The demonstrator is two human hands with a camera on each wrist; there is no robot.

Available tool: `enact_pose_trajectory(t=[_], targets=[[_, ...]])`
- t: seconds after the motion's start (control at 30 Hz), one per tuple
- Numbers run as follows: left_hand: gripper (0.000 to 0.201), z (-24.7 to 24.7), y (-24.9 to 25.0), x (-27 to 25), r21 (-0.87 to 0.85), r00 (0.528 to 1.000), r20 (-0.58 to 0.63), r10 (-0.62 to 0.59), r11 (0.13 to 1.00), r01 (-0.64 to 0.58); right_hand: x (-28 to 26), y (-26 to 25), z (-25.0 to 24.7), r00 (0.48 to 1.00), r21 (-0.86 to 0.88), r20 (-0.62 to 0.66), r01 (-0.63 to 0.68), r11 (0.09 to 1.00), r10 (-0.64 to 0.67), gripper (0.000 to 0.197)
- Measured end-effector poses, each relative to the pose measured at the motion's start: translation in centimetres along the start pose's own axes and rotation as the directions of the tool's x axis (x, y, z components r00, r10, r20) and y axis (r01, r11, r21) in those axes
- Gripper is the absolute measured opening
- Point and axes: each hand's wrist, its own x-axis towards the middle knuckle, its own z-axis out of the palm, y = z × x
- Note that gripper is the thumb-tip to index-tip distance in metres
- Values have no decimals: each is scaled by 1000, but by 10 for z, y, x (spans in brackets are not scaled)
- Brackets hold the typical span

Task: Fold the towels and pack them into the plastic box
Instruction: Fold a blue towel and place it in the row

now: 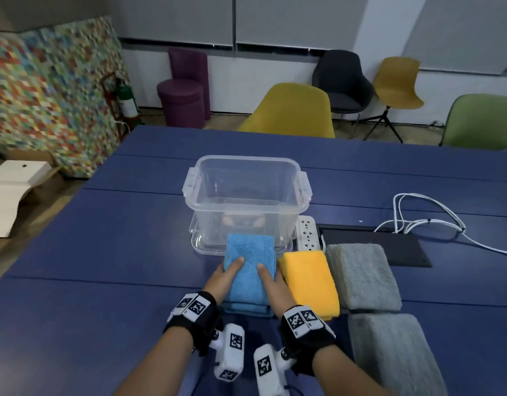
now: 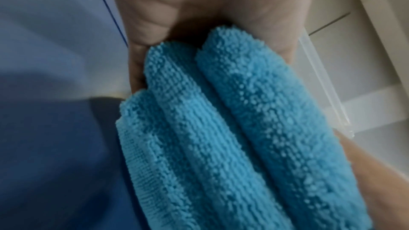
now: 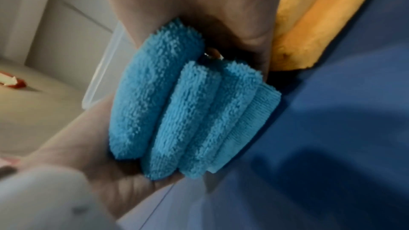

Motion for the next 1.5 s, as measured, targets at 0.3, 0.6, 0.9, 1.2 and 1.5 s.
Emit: enact_pose_trajectory(t=[0.3,0.6,0.9,1.2,1.5], targets=[[32,13,-51,-100,-78,992,-74,-98,993,93,-84,51,-13,995,17,90,-43,999,41,49],[77,87,-83,-147,38,991,2,-136,990,136,-152,66,-97,993,105,16,-114,988,113,49],[38,109,-111,-188,-231,988,-55,-146,964,130,-180,63,-118,981,112,54,-194,975,189,52],[40,111,-103,-183,-321,990,-40,-134,940,114,-112,45,-109,961,-94,-31,-277,956,275,66],[56,110,-102,-173,-300,997,28,-72,951,77,-138,35,-114,952,117,144,-289,950,271,56]])
